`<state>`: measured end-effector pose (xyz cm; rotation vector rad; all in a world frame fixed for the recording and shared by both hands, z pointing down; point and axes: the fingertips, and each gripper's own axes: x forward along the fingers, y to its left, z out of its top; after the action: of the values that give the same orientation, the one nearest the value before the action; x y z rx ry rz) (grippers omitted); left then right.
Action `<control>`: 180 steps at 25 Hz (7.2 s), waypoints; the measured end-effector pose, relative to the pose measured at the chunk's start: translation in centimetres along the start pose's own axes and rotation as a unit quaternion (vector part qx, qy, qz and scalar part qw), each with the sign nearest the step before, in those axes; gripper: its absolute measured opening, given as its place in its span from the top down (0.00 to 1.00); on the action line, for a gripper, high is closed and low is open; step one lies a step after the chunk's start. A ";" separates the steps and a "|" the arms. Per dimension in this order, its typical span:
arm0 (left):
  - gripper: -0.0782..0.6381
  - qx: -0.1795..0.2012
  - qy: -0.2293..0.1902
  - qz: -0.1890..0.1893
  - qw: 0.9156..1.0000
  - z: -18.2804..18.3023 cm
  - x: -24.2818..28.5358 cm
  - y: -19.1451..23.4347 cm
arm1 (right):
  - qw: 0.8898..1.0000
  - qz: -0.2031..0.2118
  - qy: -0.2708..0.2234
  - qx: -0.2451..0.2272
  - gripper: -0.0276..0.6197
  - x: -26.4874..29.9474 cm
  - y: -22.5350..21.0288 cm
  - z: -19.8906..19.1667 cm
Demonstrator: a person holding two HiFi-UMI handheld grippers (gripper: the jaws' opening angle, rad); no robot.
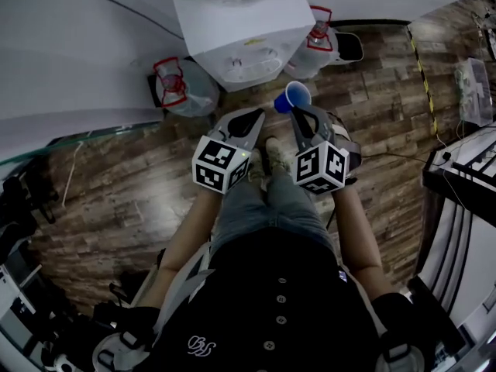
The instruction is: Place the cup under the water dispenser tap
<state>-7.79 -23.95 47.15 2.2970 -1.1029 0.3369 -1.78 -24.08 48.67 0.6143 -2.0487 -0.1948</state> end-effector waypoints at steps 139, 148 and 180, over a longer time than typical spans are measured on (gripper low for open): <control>0.89 0.040 -0.041 0.021 0.998 3.3 -1.1 -3.6 | 0.968 -0.007 -0.166 0.189 0.96 -4.8 -4.1 4.2; 0.89 0.050 -0.051 0.016 0.997 4.7 -2.6 -4.7 | 0.918 0.034 -0.241 0.312 0.96 -7.2 -4.1 5.4; 0.89 0.044 -0.056 -0.018 0.997 6.0 -2.7 -6.6 | 0.903 0.094 -0.258 0.330 0.96 -8.8 -3.2 6.0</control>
<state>-4.43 -22.47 38.56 2.4357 -1.1205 0.2512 -1.99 -23.09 37.56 0.8238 -2.6891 0.5328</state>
